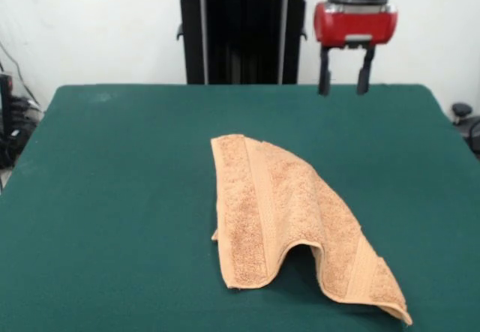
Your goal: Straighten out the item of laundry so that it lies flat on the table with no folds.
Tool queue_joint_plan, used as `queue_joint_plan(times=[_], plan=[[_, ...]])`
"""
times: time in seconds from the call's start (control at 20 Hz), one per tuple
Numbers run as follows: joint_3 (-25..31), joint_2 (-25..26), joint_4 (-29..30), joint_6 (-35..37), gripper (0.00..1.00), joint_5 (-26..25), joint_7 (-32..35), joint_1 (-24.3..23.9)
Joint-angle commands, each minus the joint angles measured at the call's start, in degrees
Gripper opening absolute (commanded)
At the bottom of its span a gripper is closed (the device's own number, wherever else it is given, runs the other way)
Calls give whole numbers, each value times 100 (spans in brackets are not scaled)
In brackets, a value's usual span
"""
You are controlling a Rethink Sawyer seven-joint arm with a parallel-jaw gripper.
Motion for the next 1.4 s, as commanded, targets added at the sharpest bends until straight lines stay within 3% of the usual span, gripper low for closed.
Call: queue_joint_plan(times=[0.05,0.35,0.8,1.15,1.4], plan=[[30,469,-977,629,100,153,688,-224],[-16,745,-1376,669,100,288,855,-317],[-233,1945,-2320,657,100,577,1054,-304],[-294,2425,-2575,507,100,522,884,-564],[-133,2420,-2476,470,100,333,716,-767]])
